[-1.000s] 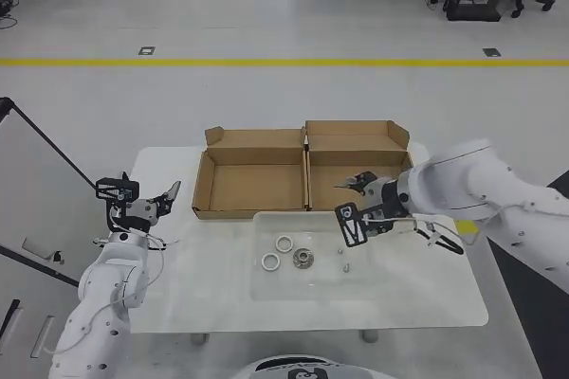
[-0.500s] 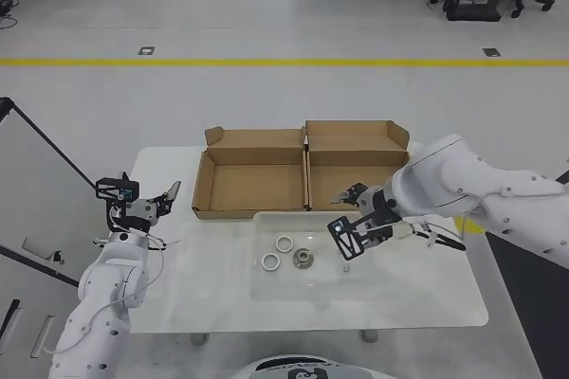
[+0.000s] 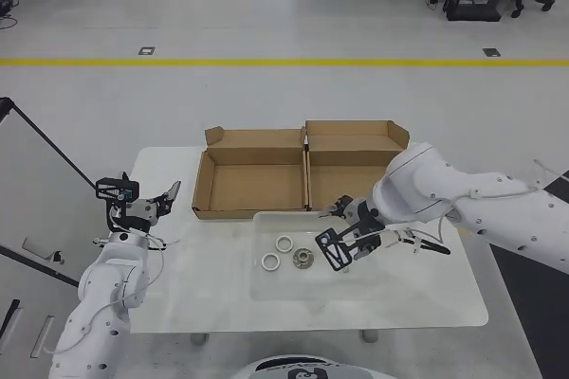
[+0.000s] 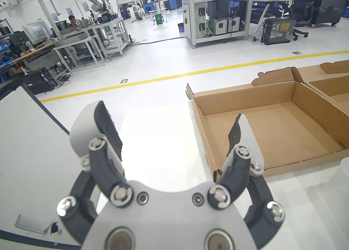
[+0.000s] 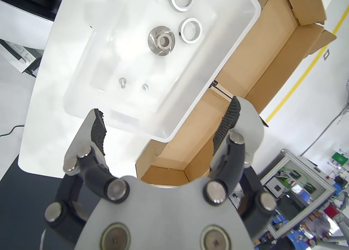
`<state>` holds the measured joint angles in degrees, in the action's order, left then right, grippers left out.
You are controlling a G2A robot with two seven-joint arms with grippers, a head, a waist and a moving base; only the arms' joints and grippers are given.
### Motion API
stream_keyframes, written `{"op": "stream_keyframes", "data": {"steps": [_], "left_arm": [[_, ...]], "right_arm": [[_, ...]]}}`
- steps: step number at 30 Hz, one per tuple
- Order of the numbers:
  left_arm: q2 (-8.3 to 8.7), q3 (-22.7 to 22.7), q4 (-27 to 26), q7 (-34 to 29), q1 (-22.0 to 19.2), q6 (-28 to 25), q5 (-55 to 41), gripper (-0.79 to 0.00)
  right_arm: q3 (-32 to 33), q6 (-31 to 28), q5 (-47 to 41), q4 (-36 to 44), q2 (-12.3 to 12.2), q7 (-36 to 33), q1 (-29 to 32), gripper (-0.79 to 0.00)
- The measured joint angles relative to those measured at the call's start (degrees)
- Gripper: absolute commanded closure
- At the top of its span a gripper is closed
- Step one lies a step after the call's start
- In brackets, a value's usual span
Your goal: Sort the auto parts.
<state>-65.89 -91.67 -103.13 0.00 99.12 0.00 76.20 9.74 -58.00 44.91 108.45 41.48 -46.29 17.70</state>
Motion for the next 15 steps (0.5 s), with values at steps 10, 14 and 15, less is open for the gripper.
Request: {"op": "stream_keyframes", "data": {"steps": [10,14,15], "left_arm": [[0.0,0.0,0.0,0.0,0.0,0.0,0.0,-0.785],[0.0,0.0,0.0,0.0,0.0,0.0,0.0,-0.785],[0.0,0.0,0.0,0.0,0.0,0.0,0.0,-0.785]], "right_arm": [[0.0,0.0,1.31,-2.14,0.4,-0.01,3.21,-0.785],[0.0,0.0,0.47,-3.46,0.57,-0.01,3.84,-0.785],[0.0,0.0,0.1,-3.84,0.66,-0.01,4.03,-0.785]]}}
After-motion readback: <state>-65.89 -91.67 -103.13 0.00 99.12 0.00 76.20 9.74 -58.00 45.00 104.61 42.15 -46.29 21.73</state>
